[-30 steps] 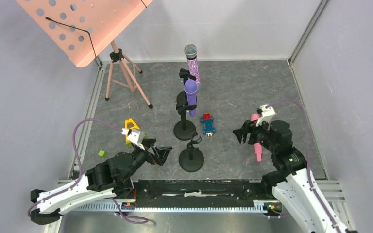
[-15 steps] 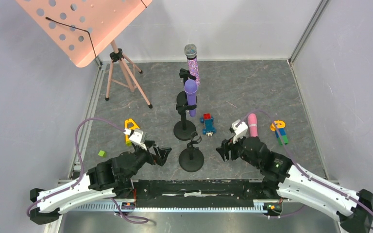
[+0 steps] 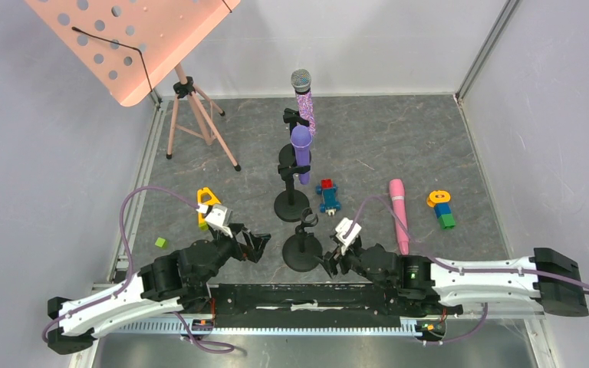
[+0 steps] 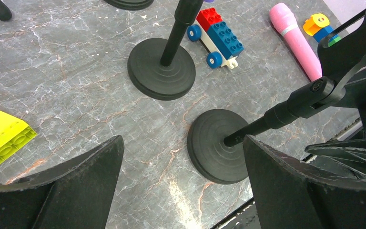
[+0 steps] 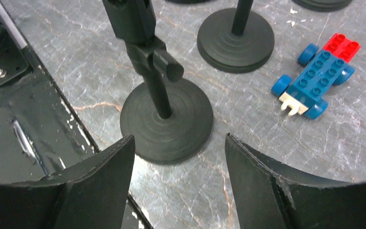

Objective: Remove the microphone from the stand

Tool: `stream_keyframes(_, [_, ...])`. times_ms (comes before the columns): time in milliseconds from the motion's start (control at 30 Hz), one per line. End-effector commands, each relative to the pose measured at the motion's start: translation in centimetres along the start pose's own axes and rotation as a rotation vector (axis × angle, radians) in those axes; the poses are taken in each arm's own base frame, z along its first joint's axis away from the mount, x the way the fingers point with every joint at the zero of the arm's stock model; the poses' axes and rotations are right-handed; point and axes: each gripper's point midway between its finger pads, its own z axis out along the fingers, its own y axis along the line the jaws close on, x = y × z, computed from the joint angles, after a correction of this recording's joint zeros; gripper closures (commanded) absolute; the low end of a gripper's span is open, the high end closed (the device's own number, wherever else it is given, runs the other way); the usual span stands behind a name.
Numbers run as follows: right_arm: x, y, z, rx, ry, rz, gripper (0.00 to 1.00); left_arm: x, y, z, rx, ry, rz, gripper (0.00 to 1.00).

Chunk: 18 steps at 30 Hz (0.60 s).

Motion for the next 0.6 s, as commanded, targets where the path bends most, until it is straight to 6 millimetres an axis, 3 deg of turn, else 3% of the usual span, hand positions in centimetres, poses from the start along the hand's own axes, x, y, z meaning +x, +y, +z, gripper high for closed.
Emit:
stream_keyframes(0, [-4.6, 0.7, 1.3, 0.014, -0.174, 0.018, 0.25, -0.5, -0.5, -0.2, 0.024, -0.016, -0.050, 0.00])
stream_keyframes(167, [-6.1, 0.9, 2.5, 0.041, -0.189, 0.013, 0.26, -0.5, -0.6, -0.3, 0.032, -0.020, -0.055, 0.00])
stream_keyframes(400, [-7.6, 2.2, 4.4, -0.067, -0.185, 0.061, 0.32, -0.9, -0.5, -0.2, 0.023, -0.033, -0.042, 0.00])
stream_keyframes(567, [-7.5, 2.6, 5.1, -0.120, -0.181, 0.075, 0.32, -1.1, -0.4, 0.1, 0.014, -0.039, -0.005, 0.00])
